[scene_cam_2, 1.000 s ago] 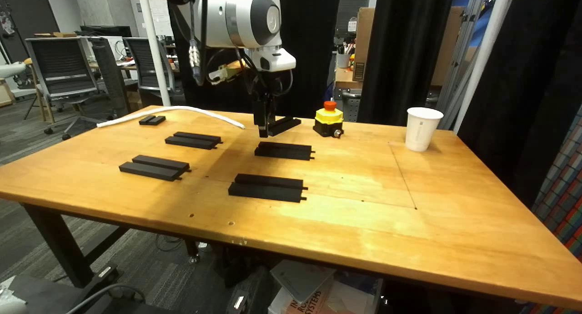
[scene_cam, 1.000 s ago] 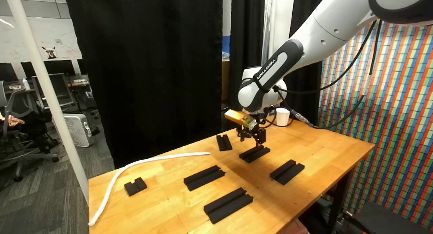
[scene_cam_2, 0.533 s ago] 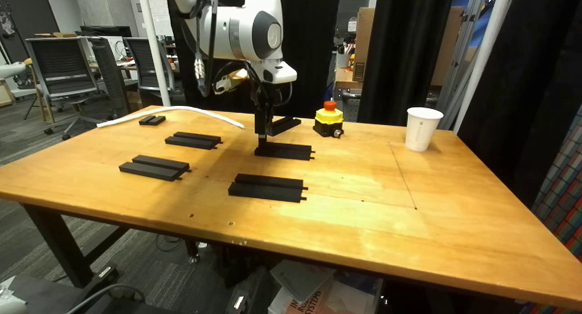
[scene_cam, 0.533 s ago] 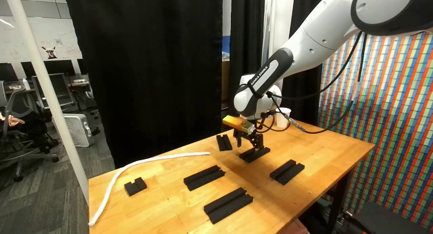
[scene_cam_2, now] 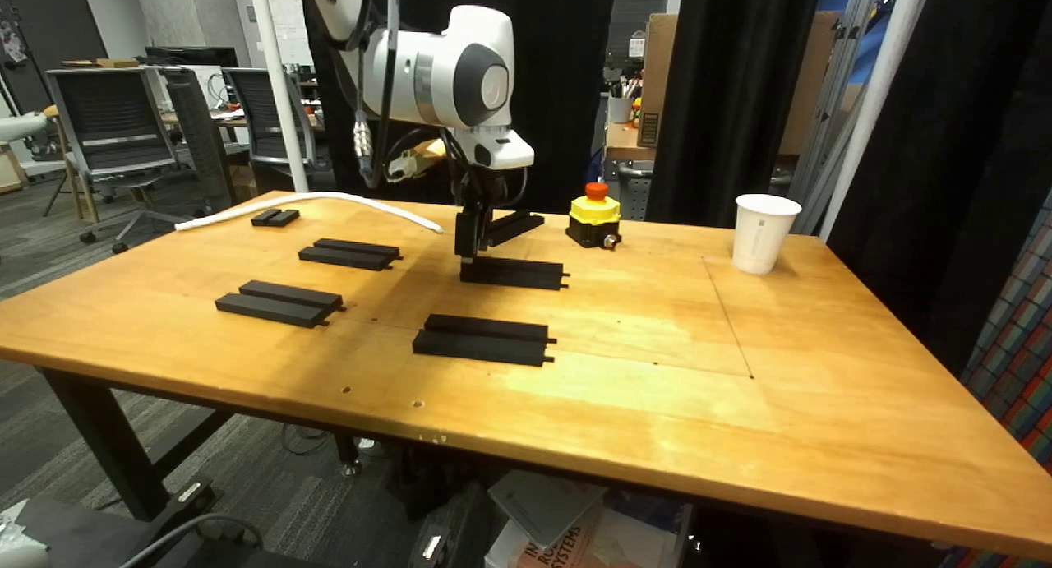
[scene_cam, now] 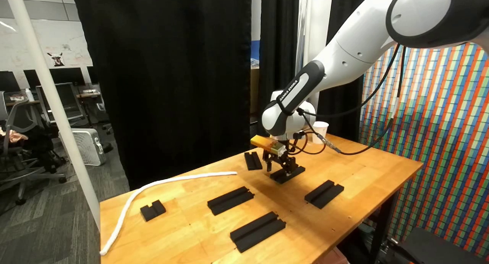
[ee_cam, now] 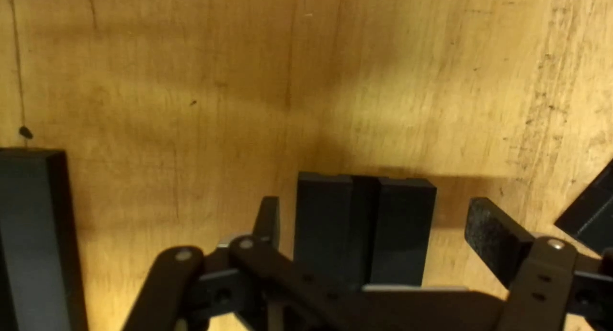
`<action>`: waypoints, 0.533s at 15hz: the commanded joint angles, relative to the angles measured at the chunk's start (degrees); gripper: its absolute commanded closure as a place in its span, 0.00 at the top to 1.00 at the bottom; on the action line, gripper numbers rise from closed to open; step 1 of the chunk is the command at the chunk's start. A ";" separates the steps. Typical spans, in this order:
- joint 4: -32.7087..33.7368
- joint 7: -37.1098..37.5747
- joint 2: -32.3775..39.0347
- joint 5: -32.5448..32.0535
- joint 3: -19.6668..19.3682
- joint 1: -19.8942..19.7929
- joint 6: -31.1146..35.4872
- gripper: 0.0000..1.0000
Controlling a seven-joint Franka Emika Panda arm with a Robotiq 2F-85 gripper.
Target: Arrange the black objects on the table
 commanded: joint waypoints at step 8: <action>0.79 -1.25 1.10 3.19 -1.54 1.28 1.72 1.00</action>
